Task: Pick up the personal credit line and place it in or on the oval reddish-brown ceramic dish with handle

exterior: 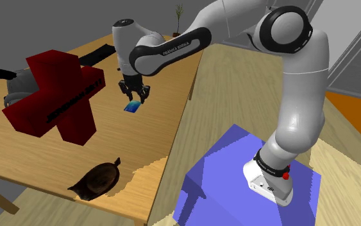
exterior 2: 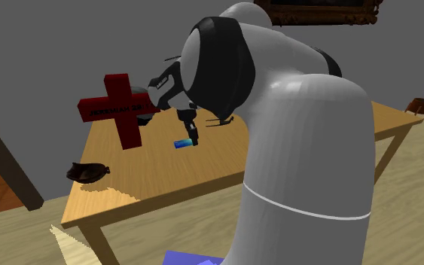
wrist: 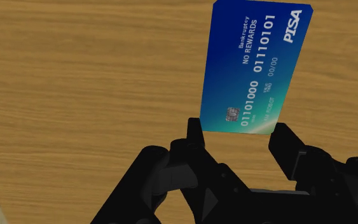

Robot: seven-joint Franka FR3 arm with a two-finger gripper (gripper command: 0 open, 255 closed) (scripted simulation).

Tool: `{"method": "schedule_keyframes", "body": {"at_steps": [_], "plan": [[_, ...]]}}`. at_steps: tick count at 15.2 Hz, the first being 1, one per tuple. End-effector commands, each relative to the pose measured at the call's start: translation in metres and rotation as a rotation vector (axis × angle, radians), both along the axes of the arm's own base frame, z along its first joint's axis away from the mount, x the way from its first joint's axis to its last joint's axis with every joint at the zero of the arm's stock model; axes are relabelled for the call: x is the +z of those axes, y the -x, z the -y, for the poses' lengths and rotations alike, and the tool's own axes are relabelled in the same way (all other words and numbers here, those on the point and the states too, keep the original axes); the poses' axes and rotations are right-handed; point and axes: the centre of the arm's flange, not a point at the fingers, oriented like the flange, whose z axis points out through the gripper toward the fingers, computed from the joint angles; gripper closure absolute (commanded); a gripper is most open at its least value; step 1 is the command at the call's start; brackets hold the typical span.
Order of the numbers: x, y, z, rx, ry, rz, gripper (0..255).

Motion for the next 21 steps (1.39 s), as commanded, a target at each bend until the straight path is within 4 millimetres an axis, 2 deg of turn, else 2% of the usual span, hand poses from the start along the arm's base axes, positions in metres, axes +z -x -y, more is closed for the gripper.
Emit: {"method": "schedule_keyframes", "body": {"at_steps": [1, 19, 21], "plan": [[0.01, 0.0, 0.0, 0.0, 0.0, 0.0, 255], [0.104, 0.0, 0.0, 0.0, 0.0, 0.0, 255], [0.105, 0.017, -0.021, 0.0, 0.0, 0.0, 255]]}}
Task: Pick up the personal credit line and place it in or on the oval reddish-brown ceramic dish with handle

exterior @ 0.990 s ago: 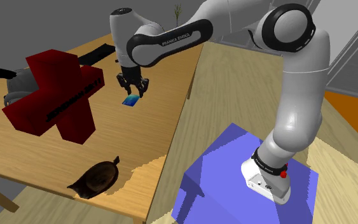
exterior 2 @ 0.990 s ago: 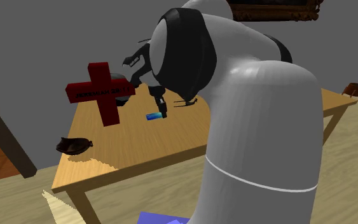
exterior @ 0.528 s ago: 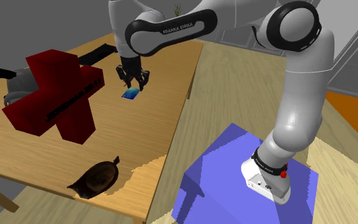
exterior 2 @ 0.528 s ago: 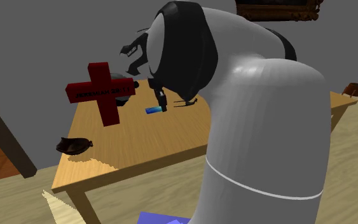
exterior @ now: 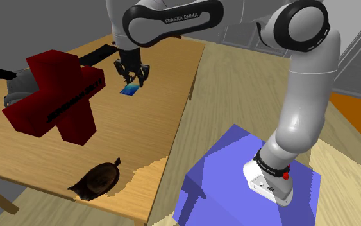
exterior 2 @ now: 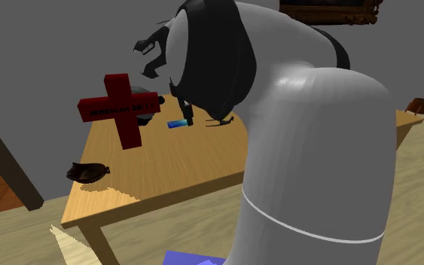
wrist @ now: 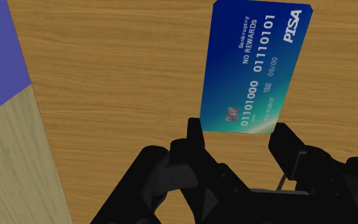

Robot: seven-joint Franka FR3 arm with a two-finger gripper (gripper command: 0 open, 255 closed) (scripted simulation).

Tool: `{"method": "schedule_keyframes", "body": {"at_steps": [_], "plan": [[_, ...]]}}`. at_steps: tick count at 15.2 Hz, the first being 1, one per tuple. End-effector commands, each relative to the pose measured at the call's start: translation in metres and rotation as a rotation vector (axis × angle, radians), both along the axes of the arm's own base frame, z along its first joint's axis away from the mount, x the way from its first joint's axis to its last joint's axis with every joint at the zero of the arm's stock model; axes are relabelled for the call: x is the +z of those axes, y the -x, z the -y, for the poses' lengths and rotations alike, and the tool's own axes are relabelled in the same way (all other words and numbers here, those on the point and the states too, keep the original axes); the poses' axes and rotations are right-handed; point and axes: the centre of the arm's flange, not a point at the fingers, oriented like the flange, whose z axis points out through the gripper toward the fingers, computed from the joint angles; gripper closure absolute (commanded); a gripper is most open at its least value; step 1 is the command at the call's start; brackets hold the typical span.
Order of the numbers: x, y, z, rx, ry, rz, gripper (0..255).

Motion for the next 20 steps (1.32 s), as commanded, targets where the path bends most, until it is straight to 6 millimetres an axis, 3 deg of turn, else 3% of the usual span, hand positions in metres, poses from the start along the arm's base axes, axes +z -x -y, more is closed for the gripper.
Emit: {"method": "schedule_keyframes", "body": {"at_steps": [1, 20], "plan": [[0.004, 0.014, -0.018, 0.0, 0.0, 0.0, 255], [0.012, 0.168, -0.216, 0.0, 0.0, 0.0, 255]]}}
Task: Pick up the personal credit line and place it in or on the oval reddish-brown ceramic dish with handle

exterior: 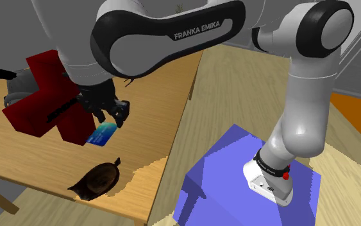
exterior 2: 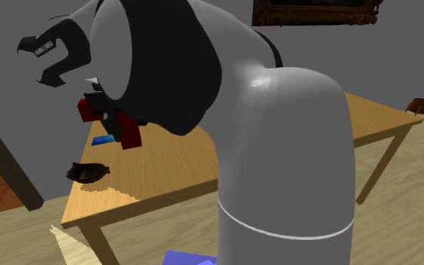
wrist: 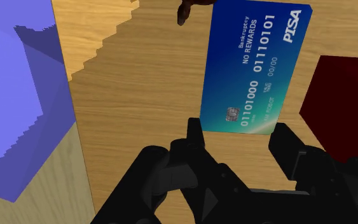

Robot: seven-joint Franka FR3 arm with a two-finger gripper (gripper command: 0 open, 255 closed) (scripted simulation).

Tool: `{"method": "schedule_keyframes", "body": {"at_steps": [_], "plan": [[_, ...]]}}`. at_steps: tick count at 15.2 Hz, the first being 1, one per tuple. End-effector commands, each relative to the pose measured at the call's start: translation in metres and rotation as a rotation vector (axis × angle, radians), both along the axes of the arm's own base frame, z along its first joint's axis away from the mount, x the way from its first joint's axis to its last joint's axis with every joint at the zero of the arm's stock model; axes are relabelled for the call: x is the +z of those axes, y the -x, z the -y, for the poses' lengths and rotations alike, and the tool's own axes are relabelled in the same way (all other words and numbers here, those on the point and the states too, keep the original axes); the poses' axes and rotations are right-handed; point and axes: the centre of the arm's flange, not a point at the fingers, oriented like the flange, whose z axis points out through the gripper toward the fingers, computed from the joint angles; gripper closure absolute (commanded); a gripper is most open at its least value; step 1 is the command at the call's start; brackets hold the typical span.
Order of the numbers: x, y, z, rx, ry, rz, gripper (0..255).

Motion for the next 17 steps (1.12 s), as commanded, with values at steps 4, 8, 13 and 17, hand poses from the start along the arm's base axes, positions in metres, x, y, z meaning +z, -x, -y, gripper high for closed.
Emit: {"method": "schedule_keyframes", "body": {"at_steps": [4, 8, 13, 17], "plan": [[0.003, 0.042, -0.054, -0.002, 0.0, 0.0, 255], [-0.007, 0.051, -0.066, -0.002, 0.0, 0.0, 255], [-0.034, 0.051, -0.066, -0.002, 0.0, 0.0, 255], [-0.055, 0.051, -0.066, -0.002, 0.0, 0.0, 255]]}}
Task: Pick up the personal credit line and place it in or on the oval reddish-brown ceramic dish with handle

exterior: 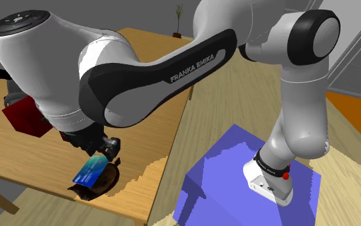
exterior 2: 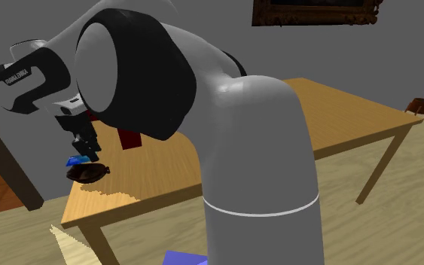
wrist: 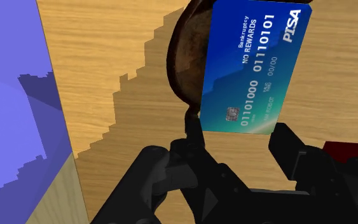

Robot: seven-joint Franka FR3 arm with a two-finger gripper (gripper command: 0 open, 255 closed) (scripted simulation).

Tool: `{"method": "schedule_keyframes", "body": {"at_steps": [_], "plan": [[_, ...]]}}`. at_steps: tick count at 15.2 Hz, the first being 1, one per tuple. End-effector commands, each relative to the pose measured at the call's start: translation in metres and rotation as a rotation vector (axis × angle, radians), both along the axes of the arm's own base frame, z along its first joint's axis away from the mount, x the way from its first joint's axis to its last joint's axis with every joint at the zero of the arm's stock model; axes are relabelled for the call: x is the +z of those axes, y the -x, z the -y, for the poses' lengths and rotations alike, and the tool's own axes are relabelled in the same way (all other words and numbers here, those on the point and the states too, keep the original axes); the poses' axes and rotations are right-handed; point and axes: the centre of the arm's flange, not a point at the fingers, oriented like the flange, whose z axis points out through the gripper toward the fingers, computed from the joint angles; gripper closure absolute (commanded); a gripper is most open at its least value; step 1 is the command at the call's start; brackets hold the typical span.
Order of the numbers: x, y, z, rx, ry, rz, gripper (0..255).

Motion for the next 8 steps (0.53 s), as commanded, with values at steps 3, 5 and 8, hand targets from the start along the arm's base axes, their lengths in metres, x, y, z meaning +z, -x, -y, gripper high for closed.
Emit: {"method": "schedule_keyframes", "body": {"at_steps": [3, 5, 8], "plan": [[-0.021, -0.001, 0.001, 0.0, 0.0, 0.0, 255], [-0.03, -0.001, 0.001, 0.0, 0.0, 0.0, 255], [-0.03, -0.001, 0.001, 0.0, 0.0, 0.0, 255]]}}
